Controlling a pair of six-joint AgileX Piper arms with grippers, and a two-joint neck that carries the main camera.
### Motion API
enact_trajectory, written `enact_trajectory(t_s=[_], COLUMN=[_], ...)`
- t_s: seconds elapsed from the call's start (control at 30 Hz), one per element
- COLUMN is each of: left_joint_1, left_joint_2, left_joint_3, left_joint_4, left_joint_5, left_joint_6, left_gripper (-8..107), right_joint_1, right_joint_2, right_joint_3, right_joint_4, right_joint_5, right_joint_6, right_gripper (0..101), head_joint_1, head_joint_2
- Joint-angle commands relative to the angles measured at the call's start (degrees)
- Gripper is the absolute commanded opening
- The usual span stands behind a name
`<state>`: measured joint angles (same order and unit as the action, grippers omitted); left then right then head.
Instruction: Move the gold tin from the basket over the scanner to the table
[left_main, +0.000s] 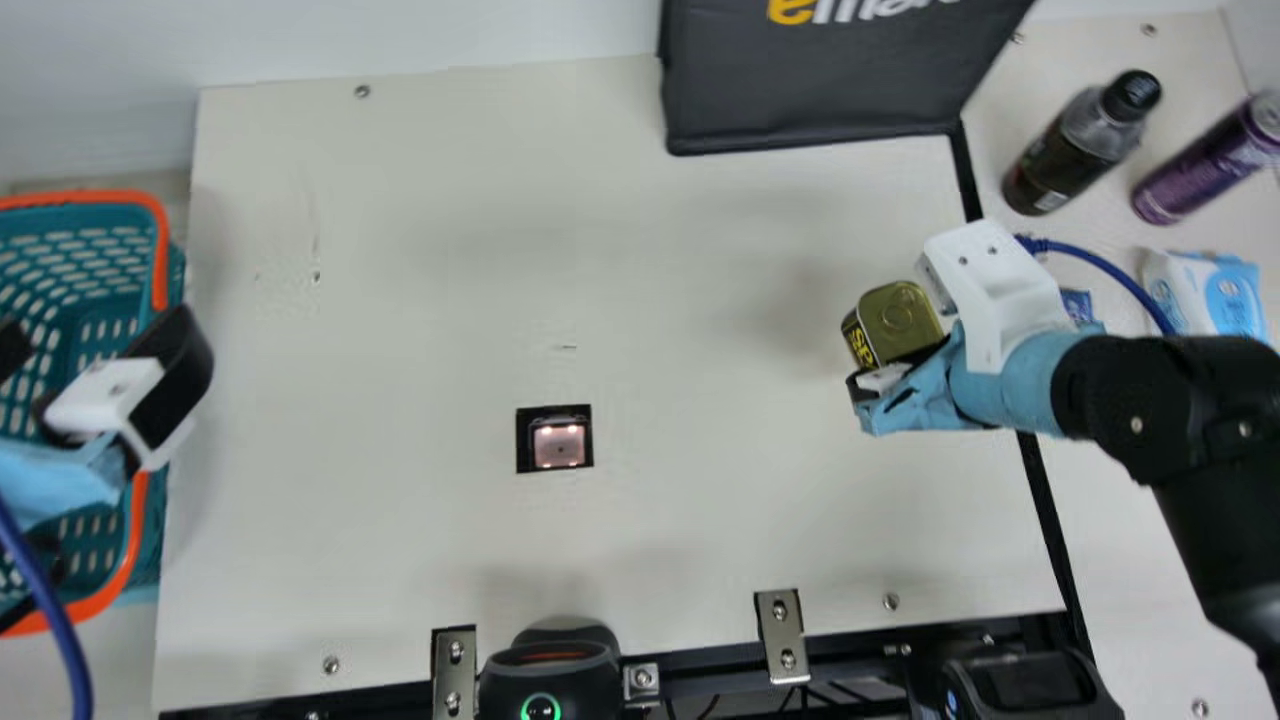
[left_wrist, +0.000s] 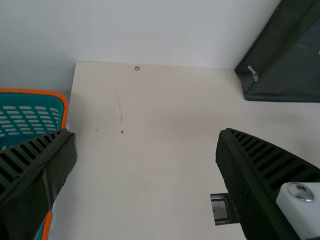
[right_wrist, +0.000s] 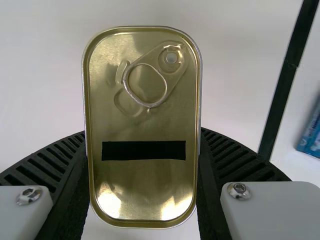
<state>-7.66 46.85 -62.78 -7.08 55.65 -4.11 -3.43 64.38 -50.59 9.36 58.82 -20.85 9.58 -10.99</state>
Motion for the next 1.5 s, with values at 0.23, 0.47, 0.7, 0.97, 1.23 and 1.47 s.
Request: enact_trajectory(t_s=[0.23,0.47,0.7,0.97,1.23,1.47], left_joint_1=[0.0,0.0,0.0,0.0,0.0,0.0], left_joint_2=[0.0,0.0,0.0,0.0,0.0,0.0], left_joint_3=[0.0,0.0,0.0,0.0,0.0,0.0], left_joint_4=[0.0,0.0,0.0,0.0,0.0,0.0], left_joint_5=[0.0,0.0,0.0,0.0,0.0,0.0], left_joint_6=[0.0,0.0,0.0,0.0,0.0,0.0], left_gripper=[90,90,90,90,90,90], right_joint_1=[-11.8,-19.9,-28.1,-37.2,-45.1,-50.2], right_joint_2=[-0.9,-1.0,-0.1,2.1,5.4,8.2], right_joint_3=[0.6,1.8,3.0,4.1,4.9,5.6], right_joint_4=[1.4,1.0,-0.5,-1.8,-2.1,-2.5], right_joint_5=[2.7,4.3,5.2,4.8,3.1,1.4], right_joint_6=[-13.9,-23.0,-30.1,-36.0,-40.1,-42.5], right_gripper=[0,0,0,0,0,0], head_joint_1=[-1.7,-1.7,-1.7,-1.7,-1.7,-1.7], head_joint_2=[-10.6,-10.6,-10.6,-10.6,-10.6,-10.6])
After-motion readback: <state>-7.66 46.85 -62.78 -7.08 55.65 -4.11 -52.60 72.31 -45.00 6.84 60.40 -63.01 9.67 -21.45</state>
